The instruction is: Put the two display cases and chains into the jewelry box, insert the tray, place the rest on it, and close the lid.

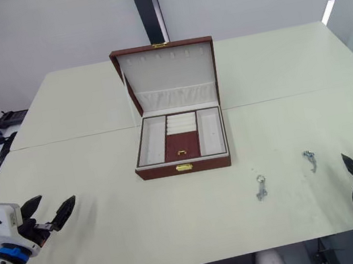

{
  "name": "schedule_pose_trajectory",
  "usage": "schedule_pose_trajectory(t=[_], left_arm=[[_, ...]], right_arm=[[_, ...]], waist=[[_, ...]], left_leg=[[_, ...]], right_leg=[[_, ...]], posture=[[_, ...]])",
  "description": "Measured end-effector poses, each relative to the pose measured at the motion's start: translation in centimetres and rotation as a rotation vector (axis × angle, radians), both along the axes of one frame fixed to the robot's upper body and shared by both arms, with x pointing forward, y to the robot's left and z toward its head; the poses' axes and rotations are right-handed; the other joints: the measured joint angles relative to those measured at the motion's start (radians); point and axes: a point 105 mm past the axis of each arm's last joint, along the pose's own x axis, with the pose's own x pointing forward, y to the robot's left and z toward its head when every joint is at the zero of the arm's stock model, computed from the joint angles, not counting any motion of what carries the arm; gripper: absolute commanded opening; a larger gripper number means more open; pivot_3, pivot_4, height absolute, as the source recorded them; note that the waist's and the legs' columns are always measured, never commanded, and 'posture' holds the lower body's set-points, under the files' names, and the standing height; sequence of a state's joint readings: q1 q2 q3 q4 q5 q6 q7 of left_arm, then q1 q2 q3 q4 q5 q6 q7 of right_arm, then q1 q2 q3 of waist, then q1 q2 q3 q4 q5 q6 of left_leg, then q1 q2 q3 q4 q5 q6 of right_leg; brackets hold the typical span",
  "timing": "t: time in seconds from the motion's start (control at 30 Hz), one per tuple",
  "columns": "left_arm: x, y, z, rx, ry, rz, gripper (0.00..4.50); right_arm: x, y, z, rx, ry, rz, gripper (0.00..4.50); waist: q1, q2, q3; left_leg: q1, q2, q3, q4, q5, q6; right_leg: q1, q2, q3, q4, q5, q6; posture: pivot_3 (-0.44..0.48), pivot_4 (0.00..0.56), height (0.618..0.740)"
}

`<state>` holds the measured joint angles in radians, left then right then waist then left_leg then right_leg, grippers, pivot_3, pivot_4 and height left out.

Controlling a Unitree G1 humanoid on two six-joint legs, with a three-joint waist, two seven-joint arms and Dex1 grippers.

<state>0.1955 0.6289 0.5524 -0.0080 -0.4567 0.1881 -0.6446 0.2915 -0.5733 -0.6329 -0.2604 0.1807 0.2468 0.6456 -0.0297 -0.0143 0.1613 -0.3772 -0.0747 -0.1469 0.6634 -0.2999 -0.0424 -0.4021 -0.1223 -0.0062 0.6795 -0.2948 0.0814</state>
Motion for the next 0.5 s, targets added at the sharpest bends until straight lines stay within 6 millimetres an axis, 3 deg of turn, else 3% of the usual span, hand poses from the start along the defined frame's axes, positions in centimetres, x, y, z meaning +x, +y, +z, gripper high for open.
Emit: schedule_pose_trajectory(t=[0.5], left_arm=[[-0.3, 0.34, 0.5, 0.042, 0.007, -0.072, 4.5]], right_arm=[[0.42, -0.52, 0.47, -0.03, -0.011, -0.002, 4.46]], waist=[[0.0, 0.0, 0.0]], left_leg=[[0.001, 0.0, 0.0, 0.0, 0.0, 0.0]], right_leg=[[0.002, 0.0, 0.0, 0.0, 0.0, 0.0]], posture=[[0.0, 0.15, 0.74]])
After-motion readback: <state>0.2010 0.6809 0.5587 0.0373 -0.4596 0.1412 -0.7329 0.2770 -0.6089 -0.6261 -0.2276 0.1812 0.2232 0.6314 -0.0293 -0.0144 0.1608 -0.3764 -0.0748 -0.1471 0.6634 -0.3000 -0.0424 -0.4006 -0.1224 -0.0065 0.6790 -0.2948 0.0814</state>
